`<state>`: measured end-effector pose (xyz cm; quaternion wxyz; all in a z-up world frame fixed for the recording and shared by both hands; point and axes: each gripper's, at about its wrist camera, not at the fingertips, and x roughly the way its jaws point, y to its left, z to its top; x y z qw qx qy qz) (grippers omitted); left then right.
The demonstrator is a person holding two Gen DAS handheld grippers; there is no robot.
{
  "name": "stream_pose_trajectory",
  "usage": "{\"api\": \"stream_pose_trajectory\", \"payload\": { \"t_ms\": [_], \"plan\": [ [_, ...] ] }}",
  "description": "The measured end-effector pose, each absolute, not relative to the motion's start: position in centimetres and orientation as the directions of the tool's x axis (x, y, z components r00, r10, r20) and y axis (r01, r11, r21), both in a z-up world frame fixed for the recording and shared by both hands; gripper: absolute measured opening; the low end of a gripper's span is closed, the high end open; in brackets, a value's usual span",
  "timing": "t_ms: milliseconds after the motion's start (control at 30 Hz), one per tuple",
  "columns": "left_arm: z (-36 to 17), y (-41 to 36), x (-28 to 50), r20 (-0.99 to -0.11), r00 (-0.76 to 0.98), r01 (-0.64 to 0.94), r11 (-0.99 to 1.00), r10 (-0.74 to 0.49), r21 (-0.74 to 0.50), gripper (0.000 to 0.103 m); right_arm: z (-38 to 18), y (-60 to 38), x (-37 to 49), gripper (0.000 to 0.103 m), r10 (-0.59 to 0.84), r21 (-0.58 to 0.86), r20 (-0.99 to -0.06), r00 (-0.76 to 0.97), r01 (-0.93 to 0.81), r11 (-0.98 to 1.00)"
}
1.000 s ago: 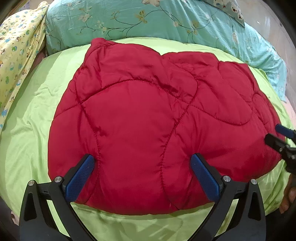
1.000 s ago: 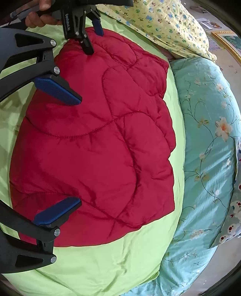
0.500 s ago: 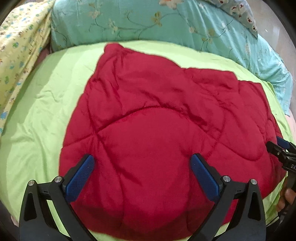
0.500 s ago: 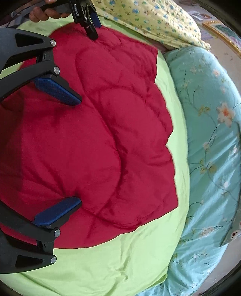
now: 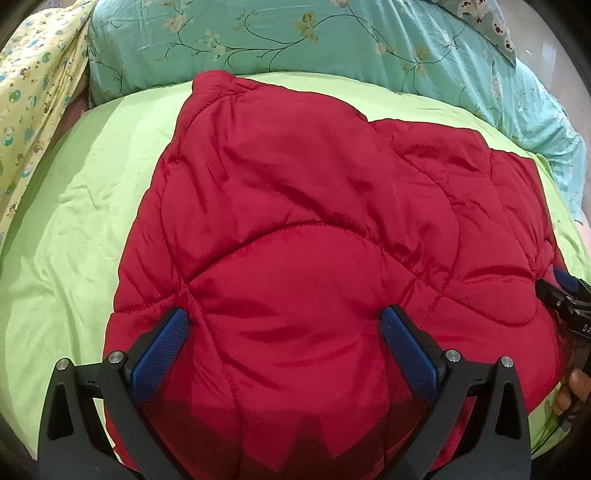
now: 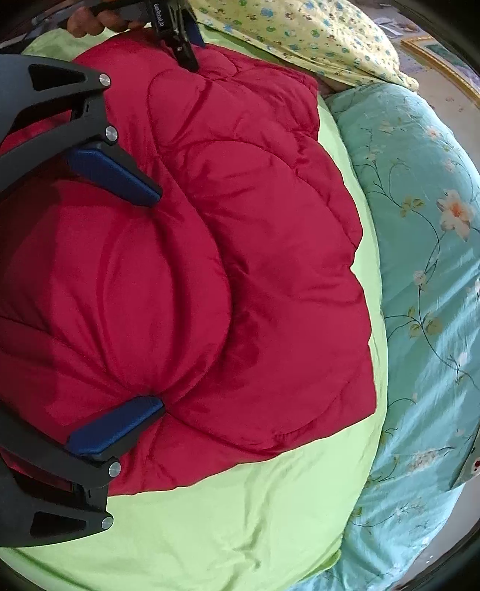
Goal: Fold large clothes
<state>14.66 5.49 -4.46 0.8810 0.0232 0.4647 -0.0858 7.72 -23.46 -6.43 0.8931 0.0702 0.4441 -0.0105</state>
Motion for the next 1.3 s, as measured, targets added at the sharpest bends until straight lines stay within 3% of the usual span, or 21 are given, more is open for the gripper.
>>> {"api": "stream_pose_trajectory", "payload": {
  "t_ms": [500, 933, 1300],
  "plan": [
    [-1.6, 6.5, 8.0, -0.805, 0.571, 0.172, 0.982, -0.163, -0.077, 0.103, -2.4, -21.3, 0.6, 0.103, 0.141, 0.188, -0.774, 0.617, 0.011, 0.982],
    [-2.5, 4.7, 2.3, -0.825, 0.551, 0.251, 0.968, -0.126, 0.02, 0.103, -3.4, -18.8, -4.2, 0.103, 0.116, 0.141, -0.82, 0.56, 0.002, 0.99],
    [1.1, 5.5, 0.7, -0.774, 0.617, 0.238, 0.971, -0.14, 0.015, 0.103, 0.6, -16.1, -5.7, 0.103, 0.109, 0.089, -0.782, 0.614, -0.062, 0.994]
  ]
}}
